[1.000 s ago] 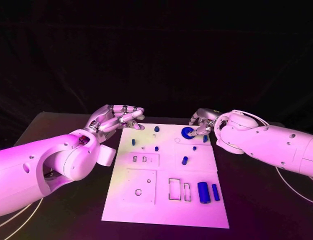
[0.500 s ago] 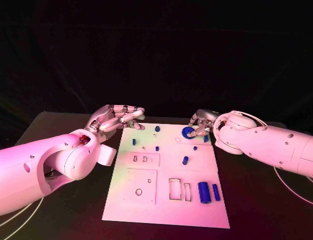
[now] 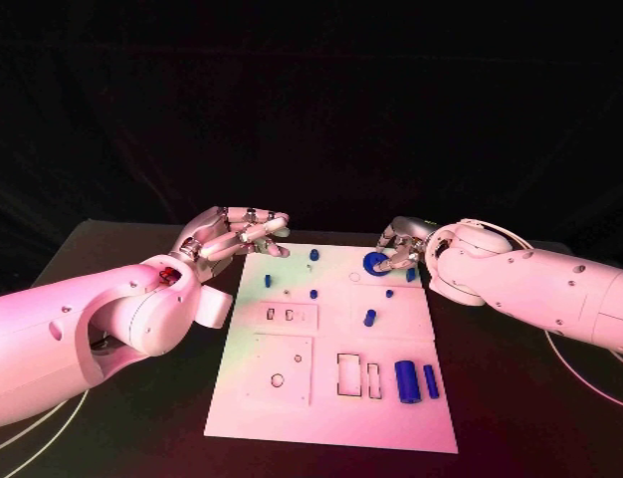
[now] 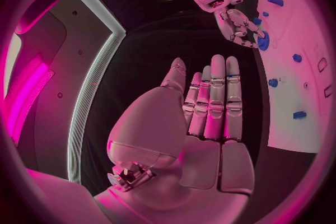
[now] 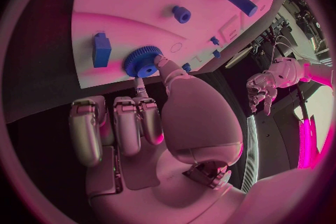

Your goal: Assemble the parts on the task board

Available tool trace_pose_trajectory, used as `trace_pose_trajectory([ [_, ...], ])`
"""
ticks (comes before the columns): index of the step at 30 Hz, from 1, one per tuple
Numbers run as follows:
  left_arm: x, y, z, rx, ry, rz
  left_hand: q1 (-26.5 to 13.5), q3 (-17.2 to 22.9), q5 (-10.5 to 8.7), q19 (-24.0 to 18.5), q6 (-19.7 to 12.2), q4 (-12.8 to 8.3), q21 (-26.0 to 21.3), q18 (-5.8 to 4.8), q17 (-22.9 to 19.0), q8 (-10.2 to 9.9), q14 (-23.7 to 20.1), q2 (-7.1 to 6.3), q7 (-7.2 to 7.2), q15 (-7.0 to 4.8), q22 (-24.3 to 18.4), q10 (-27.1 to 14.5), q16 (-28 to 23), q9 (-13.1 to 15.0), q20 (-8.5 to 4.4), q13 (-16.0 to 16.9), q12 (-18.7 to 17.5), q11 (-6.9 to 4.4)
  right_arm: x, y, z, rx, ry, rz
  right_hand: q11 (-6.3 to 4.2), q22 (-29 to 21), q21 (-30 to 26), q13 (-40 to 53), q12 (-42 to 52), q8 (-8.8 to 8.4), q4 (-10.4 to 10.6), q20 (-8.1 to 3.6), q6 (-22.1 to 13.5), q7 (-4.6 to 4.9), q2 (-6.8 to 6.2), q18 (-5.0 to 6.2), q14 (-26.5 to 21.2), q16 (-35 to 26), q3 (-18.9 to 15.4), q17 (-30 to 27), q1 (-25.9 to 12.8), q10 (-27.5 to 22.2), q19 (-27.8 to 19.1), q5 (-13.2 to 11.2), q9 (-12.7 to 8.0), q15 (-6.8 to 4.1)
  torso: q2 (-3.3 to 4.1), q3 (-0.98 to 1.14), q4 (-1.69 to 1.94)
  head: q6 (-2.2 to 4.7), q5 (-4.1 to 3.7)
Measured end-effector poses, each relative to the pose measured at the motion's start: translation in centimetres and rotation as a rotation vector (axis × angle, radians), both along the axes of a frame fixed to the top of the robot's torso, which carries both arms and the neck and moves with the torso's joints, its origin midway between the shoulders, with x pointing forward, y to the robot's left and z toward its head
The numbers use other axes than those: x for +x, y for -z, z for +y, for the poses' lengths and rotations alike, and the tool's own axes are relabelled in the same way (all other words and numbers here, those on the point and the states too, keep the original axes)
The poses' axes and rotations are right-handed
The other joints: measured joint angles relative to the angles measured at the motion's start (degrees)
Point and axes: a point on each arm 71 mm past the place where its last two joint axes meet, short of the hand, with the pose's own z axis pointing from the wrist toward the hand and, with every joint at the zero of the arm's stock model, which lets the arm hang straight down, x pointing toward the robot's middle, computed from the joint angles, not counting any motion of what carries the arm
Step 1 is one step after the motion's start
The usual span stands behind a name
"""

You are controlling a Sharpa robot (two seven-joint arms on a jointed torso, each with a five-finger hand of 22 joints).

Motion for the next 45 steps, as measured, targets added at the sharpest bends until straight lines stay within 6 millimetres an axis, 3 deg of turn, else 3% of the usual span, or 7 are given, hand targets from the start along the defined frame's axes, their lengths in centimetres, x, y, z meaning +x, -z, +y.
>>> trace_pose_trajectory([
  [14, 0.1, 0.1, 0.1, 0.003, -0.004, 0.003, 0.3, 0.2, 0.0, 0.0, 0.0, -0.2, 0.0, 0.0, 0.0, 0.0, 0.0, 0.3, 0.0, 0.0, 0.0, 0.0, 0.0, 0.0, 0.0, 0.0, 0.0, 0.0, -0.3, 0.0, 0.0, -0.026, -0.016, -0.042, 0.0, 0.0, 0.1, 0.0, 0.4, -0.45, -2.6, -0.42, 2.6, -0.12, 1.89, 0.02, 0.0, 0.0, 2.6, 0.0, 2.7, 0.0, 0.0, 1.4, 0.0, -0.42, -0.02, 0.03, -0.03, 0.01, -0.02],
  [32, 0.1, 0.1, 0.3, 0.006, -0.006, 0.008, 0.3, 0.2, 0.0, 0.0, 0.0, -0.2, 0.0, 0.0, 0.0, 0.0, -0.2, 0.3, 0.0, -0.17, 0.0, 0.0, 0.0, 0.0, 0.0, 0.0, 0.0, 0.0, -0.8, -0.6, 0.8, -0.06, -0.053, -0.15, -0.4, 0.0, 0.3, 0.0, 0.4, -0.76, -2.4, -0.83, 3.6, -0.52, 1.88, 0.02, 0.0, 0.0, 3.3, 0.0, 2.6, 0.0, 0.0, 1.3, 0.1, -0.82, -0.01, 0.01, 0.01, -0.02, -0.2],
  [36, 0.1, 0.1, 0.3, 0.006, -0.006, 0.008, 0.3, 0.2, 0.0, 0.0, 0.0, -0.2, 0.0, 0.0, 0.0, 0.0, -0.2, 0.3, 0.0, -0.21, 0.0, 0.0, 0.0, 0.0, 0.0, 0.0, 0.0, 0.0, -1.4, -0.8, 1.6, -0.051, -0.08, -0.165, -0.41, 0.0, 0.3, 0.0, 0.6, -0.64, -2.4, -0.83, 3.9, -0.25, 1.87, 0.02, 0.0, 0.0, 3.3, 0.0, 2.6, 0.0, 0.0, 1.3, 0.1, -0.82, 0.0, 0.01, 0.02, 0.03, 0.02],
  [45, 0.1, 0.1, 0.3, 0.006, -0.006, 0.009, 0.3, 0.2, 0.0, 0.0, 0.0, -0.2, 0.0, 0.0, 0.0, 0.0, -0.2, 0.3, 0.0, -0.21, 0.0, 0.0, 0.0, 0.0, 0.0, 0.0, -0.2, 0.0, -3.0, -2.0, 6.3, -0.035, -0.195, -0.225, -0.4, 0.0, 0.3, 0.0, 0.6, -0.55, -2.2, -0.83, 3.9, -0.25, 1.66, 0.03, 0.0, 0.0, 3.5, 0.0, 2.2, 0.0, 0.0, 1.9, 0.3, -0.81, 0.01, -0.01, 0.07, 0.17, 0.51],
])
